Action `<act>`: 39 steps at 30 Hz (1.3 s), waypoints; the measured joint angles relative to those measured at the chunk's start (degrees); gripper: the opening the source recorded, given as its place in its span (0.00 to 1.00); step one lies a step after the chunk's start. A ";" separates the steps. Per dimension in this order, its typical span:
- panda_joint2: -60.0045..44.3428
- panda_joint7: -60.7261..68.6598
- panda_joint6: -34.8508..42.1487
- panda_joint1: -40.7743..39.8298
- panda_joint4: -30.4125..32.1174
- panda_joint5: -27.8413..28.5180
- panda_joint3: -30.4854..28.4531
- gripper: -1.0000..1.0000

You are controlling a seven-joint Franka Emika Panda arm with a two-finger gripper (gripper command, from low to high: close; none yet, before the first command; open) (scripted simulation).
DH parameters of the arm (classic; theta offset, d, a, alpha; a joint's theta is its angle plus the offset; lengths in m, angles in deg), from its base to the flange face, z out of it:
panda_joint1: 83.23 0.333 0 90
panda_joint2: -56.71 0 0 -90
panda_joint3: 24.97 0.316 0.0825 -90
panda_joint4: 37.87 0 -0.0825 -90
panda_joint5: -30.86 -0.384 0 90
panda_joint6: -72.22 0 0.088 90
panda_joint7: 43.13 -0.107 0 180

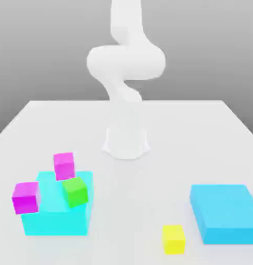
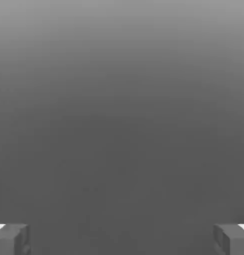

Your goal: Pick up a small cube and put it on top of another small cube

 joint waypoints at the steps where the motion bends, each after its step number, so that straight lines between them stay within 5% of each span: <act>1: -2.26 -0.69 -1.00 -0.23 0.54 0.37 0.70 0.50; 17: -35.71 -11.56 -15.80 -0.76 8.46 6.75 8.43 0.50; 30: -62.37 -17.64 -31.13 4.96 10.80 10.26 6.09 0.50; 31: -63.87 -18.10 -32.30 5.61 10.49 10.86 5.32 0.00; 39: -62.56 -17.67 -31.33 5.11 10.79 10.26 5.96 0.00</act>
